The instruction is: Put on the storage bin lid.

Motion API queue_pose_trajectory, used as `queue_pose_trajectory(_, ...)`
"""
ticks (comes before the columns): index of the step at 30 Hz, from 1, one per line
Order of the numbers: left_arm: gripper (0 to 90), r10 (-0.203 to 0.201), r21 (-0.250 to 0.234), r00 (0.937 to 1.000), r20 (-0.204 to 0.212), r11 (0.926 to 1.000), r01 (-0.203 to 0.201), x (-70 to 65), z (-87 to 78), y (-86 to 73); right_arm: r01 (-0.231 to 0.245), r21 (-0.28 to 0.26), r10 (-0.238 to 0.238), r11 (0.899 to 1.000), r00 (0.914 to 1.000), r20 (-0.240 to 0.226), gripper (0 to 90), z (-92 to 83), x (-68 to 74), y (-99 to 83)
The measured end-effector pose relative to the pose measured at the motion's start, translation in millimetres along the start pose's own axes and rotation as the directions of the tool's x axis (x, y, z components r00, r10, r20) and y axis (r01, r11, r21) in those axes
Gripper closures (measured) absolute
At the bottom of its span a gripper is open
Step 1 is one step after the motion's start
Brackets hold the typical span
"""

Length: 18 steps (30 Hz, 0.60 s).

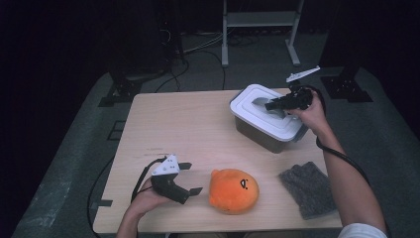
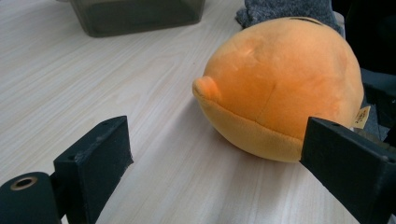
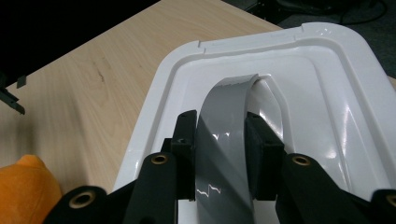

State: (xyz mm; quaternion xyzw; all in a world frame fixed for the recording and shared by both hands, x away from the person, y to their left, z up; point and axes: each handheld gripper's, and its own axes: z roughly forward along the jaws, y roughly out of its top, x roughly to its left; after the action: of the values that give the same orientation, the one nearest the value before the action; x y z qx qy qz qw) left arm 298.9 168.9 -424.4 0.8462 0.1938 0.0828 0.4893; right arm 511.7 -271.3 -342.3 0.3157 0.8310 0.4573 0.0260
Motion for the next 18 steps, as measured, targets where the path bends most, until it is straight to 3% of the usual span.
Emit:
queue_pose_trajectory(11,7.8,0.009,-0.001,0.9999,-0.005,1.0,-0.009,0.9,-3.4,0.0,0.066,0.042,-0.064,0.997,0.9965,-0.055,67.4,19.4,20.8,11.2)
queue_pose_trajectory(18,7.8,0.009,-0.001,0.9999,-0.005,1.0,-0.009,0.4,-4.8,-1.2,0.123,0.065,-0.116,0.99,0.9869,-0.112,67.4,34.6,40.6,18.1)
